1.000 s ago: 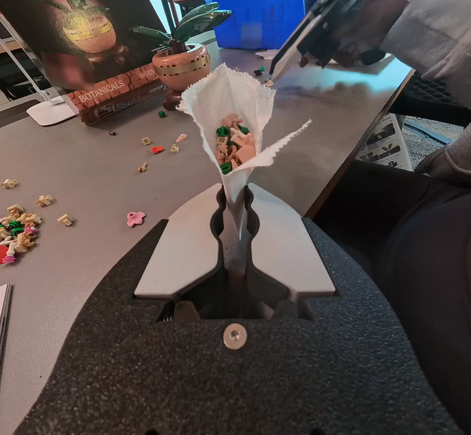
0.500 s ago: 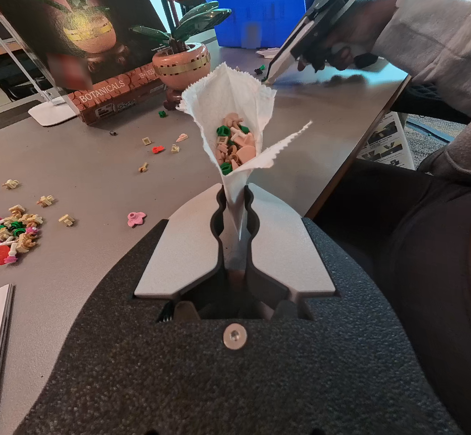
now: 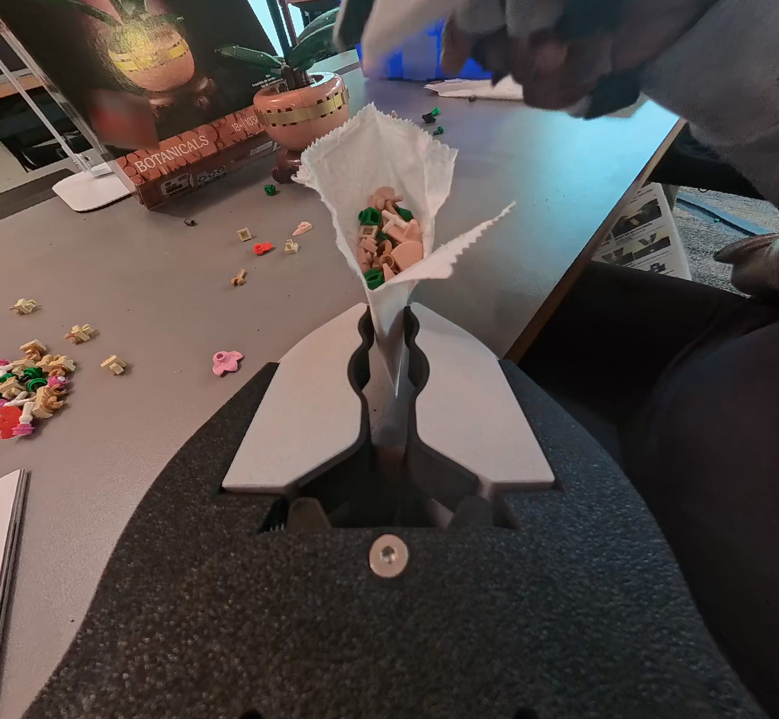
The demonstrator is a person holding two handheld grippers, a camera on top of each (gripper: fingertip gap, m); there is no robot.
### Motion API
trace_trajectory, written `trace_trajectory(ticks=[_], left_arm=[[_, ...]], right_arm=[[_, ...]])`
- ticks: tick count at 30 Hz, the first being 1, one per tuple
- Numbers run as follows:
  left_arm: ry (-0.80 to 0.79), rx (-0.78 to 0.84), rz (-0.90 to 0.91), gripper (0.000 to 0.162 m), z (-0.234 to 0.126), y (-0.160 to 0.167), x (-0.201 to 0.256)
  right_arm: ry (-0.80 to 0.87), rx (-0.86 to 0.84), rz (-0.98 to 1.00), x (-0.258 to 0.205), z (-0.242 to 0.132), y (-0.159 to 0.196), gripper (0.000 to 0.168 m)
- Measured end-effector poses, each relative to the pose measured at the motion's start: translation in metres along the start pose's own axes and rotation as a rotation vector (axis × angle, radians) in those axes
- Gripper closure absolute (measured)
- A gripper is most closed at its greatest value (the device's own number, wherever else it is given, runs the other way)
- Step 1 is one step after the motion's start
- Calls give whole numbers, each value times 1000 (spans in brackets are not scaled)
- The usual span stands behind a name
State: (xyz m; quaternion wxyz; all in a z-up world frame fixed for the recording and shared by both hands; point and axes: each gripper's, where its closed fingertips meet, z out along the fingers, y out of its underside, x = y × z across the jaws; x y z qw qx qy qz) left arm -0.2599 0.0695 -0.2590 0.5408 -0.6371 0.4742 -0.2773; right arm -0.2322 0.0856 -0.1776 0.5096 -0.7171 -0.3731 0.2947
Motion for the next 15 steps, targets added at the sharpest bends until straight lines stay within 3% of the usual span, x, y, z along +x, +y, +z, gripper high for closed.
trace_trajectory(ticks=[2, 7, 12, 15], left_arm=[[-1, 0, 2, 149, 0, 0, 0], [0, 0, -1, 149, 0, 0, 0], [1, 1, 2, 149, -1, 0, 0], [2, 0, 1, 149, -1, 0, 0]], right_arm=[[29, -112, -15, 4, 10, 19, 140], [54, -70, -8, 9, -1, 17, 138], [300, 24, 42, 80, -83, 18, 138], [509, -69, 167, 139, -139, 64, 141]])
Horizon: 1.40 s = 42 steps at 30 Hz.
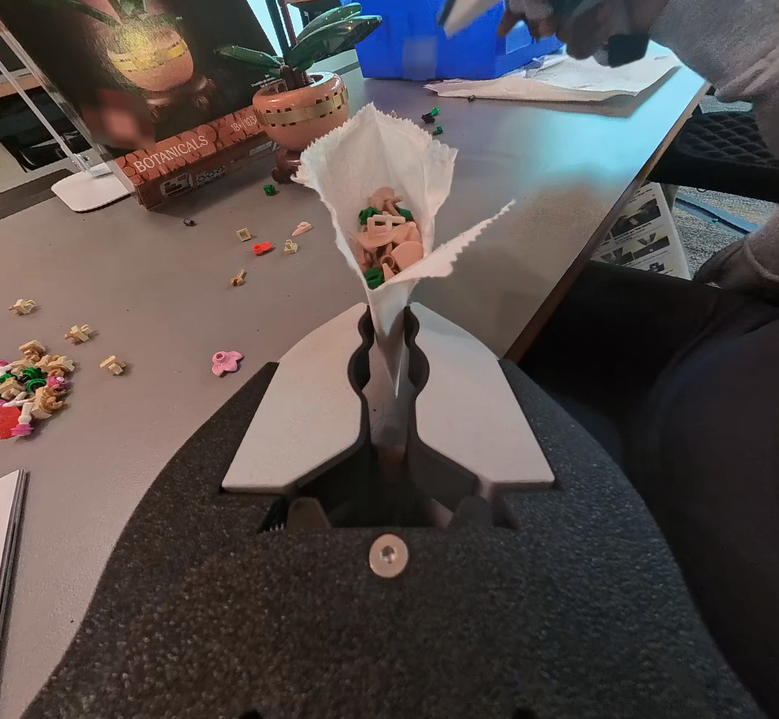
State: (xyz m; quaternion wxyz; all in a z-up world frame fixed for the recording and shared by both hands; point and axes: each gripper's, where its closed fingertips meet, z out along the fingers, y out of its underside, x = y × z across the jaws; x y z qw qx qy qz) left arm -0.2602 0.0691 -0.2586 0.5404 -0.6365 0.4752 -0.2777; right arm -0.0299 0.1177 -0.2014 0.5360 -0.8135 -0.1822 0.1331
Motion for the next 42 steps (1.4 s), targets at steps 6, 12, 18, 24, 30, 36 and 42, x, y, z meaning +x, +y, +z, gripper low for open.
trace_trajectory(ticks=[6, 12, 18, 24, 30, 36, 42], left_arm=[[-2, -3, 0, 149, 0, 0, 0], [0, -1, -4, 149, 0, 0, 0], [0, 1, -7, 149, 0, 0, 0], [0, 2, -9, 149, 0, 0, 0], [-5, 2, 2, 149, 0, 0, 0], [-5, 3, 2, 149, -1, 0, 0], [-7, 1, 5, 149, -1, 0, 0]], right_arm=[[123, -252, 62, 52, 9, 64, 147], [115, -358, 40, 55, 26, 79, 150], [56, -324, 64, 45, 23, 75, 163], [-355, -14, -7, -92, 16, -7, 163], [-538, 31, -192, -188, 38, -37, 163], [-461, -75, -263, -187, 56, -18, 150], [-380, -31, -180, -152, 46, -21, 144]])
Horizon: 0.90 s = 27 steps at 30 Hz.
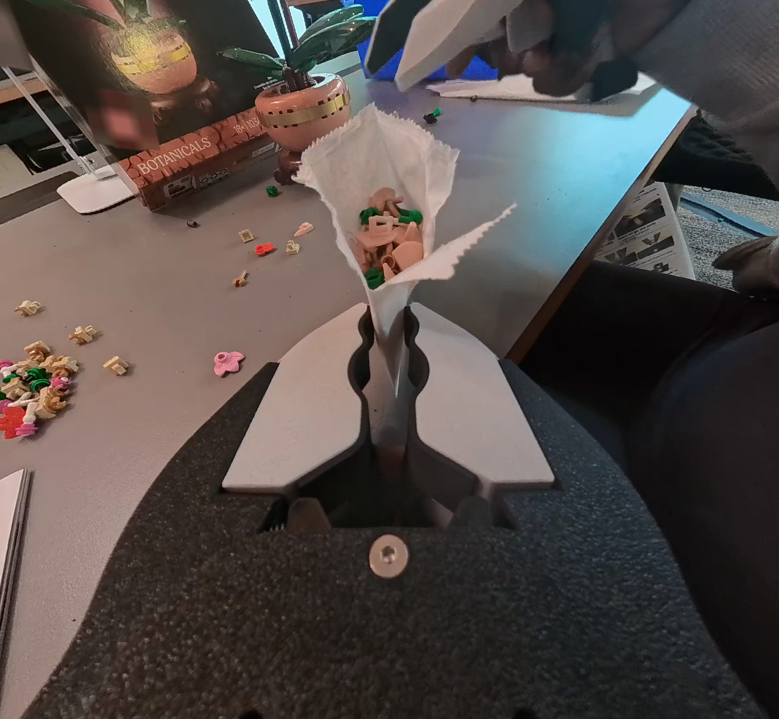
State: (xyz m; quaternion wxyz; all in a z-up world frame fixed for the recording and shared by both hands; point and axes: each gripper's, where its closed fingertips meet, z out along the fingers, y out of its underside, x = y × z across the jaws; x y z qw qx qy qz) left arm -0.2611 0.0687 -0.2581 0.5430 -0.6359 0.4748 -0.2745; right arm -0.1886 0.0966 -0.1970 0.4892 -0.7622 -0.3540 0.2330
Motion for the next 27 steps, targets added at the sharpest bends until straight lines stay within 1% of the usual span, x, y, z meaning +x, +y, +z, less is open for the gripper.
trace_trajectory(ticks=[2, 4, 7, 8, 10, 12, 15, 18, 20, 24, 26, 27], left_arm=[[0, 2, 0, 149, 0, 0, 0], [1, 2, 0, 149, 1, 0, 0], [3, 3, -2, 149, 1, -1, 0], [2, 3, -2, 149, 0, 0, 0], [1, 1, 0, 149, 0, 0, 0], [0, 0, -1, 149, 0, 0, 0], [-1, 0, -4, 149, 1, 0, 0], [0, 1, -7, 149, 1, 0, 0], [1, 2, -7, 149, 1, 0, 0], [0, 2, -6, 149, 0, 0, 0], [0, 3, -7, 149, 0, 0, 0], [0, 3, -7, 149, 0, 0, 0]], right_arm=[[72, 18, -7, 25, -20, 6, 144], [198, -4, 27, 65, -48, 23, 144], [447, -170, 151, 141, -89, 78, 142], [504, -224, 204, 161, -99, 97, 140], [548, -289, 305, 186, -109, 126, 138], [559, -307, 344, 196, -107, 136, 140], [559, -315, 340, 198, -99, 135, 143], [595, -367, 360, 202, -94, 140, 144], [587, -368, 395, 202, -92, 140, 162], [599, -404, 345, 200, -94, 141, 163], [554, -345, 339, 188, -91, 130, 163], [493, -287, 327, 175, -88, 116, 163]])
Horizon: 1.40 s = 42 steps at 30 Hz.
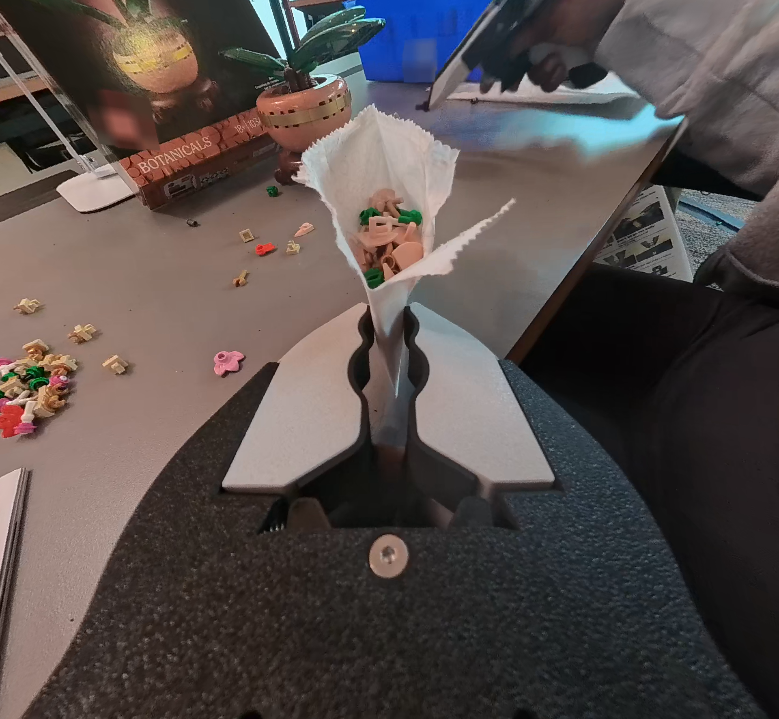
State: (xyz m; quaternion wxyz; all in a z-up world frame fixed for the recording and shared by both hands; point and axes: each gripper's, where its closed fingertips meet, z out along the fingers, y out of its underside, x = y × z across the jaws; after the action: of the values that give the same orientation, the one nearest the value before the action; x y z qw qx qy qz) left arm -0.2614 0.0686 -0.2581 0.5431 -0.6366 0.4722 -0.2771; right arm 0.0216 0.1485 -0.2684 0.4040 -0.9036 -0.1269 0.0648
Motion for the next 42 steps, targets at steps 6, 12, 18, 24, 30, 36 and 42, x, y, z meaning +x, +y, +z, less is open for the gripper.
trace_trajectory(ticks=[6, 12, 18, 24, 30, 36, 42], left_arm=[[-1, 1, -1, 149, 1, 0, 0], [-8, 1, 10, 149, 0, 0, 0], [-7, 1, 11, 149, 0, 0, -1], [-8, 0, 14, 149, 0, 0, 1], [-5, -1, 16, 149, 1, 0, 0], [-13, -8, 23, 149, 2, 1, -1], [-3, 1, 4, 149, 0, 0, 0]], right_arm=[[-581, 372, -279, -168, -77, -59, 163], [-680, 349, -419, -264, -59, -71, 162], [-580, 204, -480, -262, -29, -51, 149], [-555, 309, -419, -221, -57, -62, 146], [-52, 78, -221, -18, -44, -21, 139], [166, -180, 41, 75, -11, 13, 142], [206, -155, 111, 82, 5, 20, 161]])
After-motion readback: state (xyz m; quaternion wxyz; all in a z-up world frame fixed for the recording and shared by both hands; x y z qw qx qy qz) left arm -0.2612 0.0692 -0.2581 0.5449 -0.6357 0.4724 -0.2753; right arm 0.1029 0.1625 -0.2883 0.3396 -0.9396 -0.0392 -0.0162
